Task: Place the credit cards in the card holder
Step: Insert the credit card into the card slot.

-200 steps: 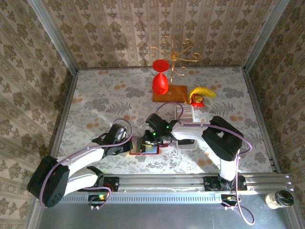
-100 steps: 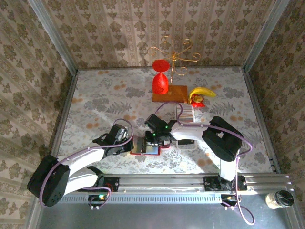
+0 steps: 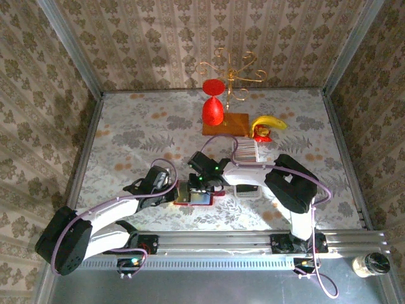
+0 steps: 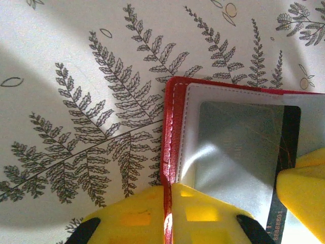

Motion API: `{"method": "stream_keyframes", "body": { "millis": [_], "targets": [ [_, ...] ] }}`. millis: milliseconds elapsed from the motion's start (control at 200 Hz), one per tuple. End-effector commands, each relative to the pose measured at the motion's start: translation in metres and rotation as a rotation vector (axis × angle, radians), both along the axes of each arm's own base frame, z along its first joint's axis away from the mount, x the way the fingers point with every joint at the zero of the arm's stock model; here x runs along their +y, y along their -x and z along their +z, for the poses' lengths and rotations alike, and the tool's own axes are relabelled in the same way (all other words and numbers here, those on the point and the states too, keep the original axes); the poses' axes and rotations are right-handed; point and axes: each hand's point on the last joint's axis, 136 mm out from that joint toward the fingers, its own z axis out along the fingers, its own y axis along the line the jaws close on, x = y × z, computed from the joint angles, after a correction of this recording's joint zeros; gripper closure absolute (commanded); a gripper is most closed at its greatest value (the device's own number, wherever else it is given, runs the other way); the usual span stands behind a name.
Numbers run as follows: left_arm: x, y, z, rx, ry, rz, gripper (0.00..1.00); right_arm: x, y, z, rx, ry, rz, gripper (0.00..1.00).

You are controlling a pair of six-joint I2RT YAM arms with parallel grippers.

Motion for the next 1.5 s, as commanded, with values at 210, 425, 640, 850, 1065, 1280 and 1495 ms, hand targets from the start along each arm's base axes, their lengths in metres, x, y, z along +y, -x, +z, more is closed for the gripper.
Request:
{"method": "stream_keyframes", "body": {
  "millis": [210, 425, 640, 850, 1065, 1280, 1495],
  "targets": [
    [0.002, 0.030, -0.018, 0.113, 0.000, -0.026, 0.90, 0.004, -0.001, 0.002, -0.026, 0.009, -0.010, 0.80],
    [0.005, 0.031, -0.020, 0.112, -0.021, -0.024, 0.90, -0.030, -0.001, 0.007, -0.081, 0.117, -0.031, 0.75],
    [0.003, 0.030, -0.017, 0.106, -0.011, -0.026, 0.88, -0.048, 0.002, 0.008, -0.102, 0.168, -0.031, 0.73],
    [0.003, 0.029, -0.016, 0.104, -0.007, -0.023, 0.87, -0.040, 0.004, 0.005, -0.096, 0.154, -0.017, 0.81],
    [0.004, 0.031, -0.017, 0.108, -0.004, -0.021, 0.87, -0.033, 0.005, -0.004, -0.081, 0.174, 0.002, 0.88],
    [0.004, 0.032, -0.019, 0.110, -0.002, -0.018, 0.87, -0.019, 0.012, -0.014, -0.060, 0.172, 0.030, 0.90],
    [0.004, 0.033, -0.020, 0.114, 0.009, -0.009, 0.86, -0.009, 0.014, -0.015, -0.051, 0.131, 0.025, 0.90]
  ]
}}
